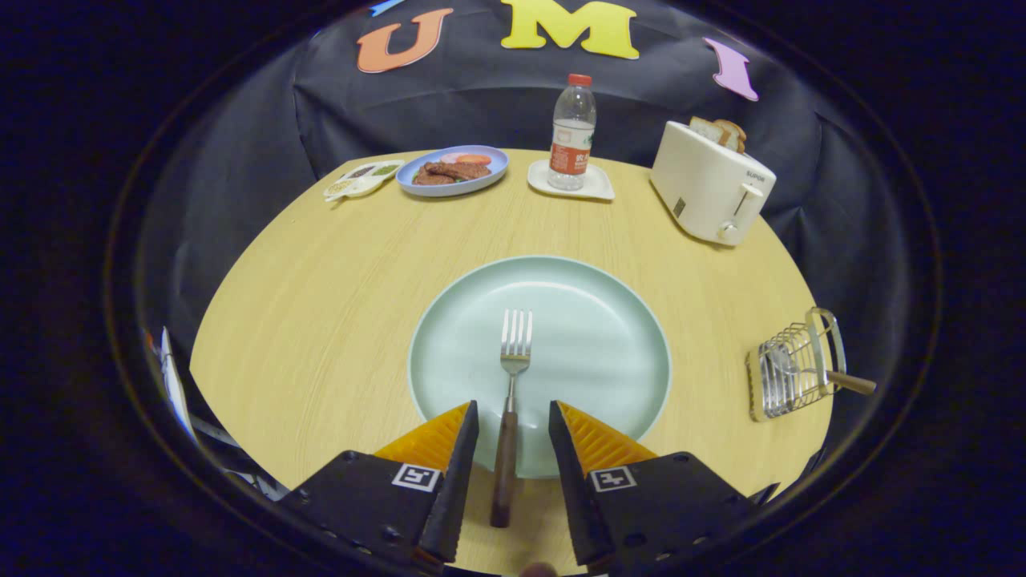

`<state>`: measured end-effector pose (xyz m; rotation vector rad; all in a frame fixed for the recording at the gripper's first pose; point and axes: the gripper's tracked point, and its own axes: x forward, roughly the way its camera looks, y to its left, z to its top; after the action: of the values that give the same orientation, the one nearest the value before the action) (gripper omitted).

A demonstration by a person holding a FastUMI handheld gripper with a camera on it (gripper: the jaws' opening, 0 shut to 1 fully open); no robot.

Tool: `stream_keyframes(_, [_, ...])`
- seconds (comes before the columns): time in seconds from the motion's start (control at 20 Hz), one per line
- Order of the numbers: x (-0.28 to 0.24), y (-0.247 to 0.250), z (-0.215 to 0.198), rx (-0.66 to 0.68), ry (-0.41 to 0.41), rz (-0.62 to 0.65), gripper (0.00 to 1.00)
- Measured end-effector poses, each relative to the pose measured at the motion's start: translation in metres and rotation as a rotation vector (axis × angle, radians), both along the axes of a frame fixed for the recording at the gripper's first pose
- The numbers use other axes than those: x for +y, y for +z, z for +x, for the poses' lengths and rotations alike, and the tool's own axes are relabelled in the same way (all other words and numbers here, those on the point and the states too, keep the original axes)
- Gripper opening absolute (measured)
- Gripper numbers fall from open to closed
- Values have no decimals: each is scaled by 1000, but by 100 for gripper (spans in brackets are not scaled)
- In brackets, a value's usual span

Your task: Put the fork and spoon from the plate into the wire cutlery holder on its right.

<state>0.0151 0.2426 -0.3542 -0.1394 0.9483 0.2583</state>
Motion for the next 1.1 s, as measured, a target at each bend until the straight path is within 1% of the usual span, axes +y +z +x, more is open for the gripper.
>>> stream_keyframes(0.05, [0, -3, 0, 13, -2, 1, 52])
stream_keyframes(0.1, [-2, -4, 0, 23, -8, -6, 52])
stream_keyframes(0.2, [-3, -9, 3, 26, -26, -7, 19])
stream_keyframes(0.25, [-4, -12, 3, 39, -25, -5, 18])
stream_keyframes(0.3, [-5, -11, 4, 41, -39, -6, 13])
stream_keyframes(0.35, [-5, -11, 0, 47, -36, -1, 8])
stream_keyframes(0.45, [-6, -6, 1, 54, -31, -1, 8])
stream_keyframes(0.5, [-6, -8, 3, 71, -21, 2, 1])
stream_keyframes(0.75, [-11, 16, 3, 93, -6, 29, 1])
stream_keyframes(0.85, [-18, 34, 0, 111, 0, 40, 1])
stream_keyframes(1.0, [-36, 72, 4, 95, 33, 36, 1])
stream_keyframes(1.1, [-56, 98, 5, 98, 26, 46, 1])
